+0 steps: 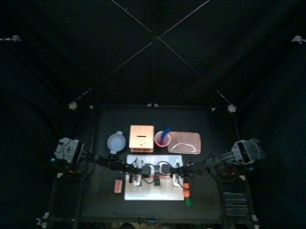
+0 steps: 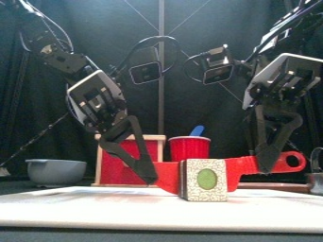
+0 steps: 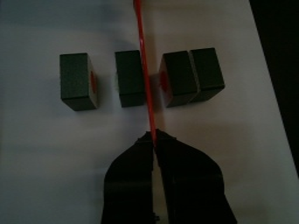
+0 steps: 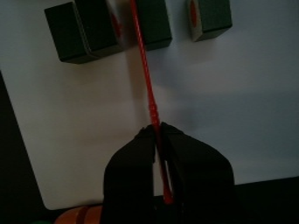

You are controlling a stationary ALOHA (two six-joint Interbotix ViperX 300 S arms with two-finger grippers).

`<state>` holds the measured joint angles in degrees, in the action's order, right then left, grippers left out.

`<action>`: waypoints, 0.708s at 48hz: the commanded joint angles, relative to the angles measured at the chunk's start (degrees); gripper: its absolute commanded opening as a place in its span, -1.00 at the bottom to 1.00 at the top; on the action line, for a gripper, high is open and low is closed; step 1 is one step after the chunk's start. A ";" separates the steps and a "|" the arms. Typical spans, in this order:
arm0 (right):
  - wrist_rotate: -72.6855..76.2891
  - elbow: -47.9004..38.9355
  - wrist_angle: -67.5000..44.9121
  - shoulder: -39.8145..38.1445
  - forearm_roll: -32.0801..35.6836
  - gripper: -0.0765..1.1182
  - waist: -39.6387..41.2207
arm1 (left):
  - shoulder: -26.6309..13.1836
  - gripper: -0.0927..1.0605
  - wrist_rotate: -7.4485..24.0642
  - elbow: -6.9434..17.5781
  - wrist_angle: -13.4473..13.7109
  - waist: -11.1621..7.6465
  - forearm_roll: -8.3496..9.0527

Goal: Place sushi on board then cut the sushi with the knife then place the pieces on the plate
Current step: Cut the sushi into 4 pieces

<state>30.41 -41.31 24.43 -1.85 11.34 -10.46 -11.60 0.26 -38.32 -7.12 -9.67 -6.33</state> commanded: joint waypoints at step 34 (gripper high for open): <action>0.70 2.81 1.41 -6.42 1.05 -0.21 0.88 | 7.47 -0.23 0.09 1.41 -0.09 -0.09 3.08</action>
<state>30.67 -41.13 26.28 -5.63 12.22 -10.28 -7.03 0.35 -38.41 -6.50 -9.23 -3.78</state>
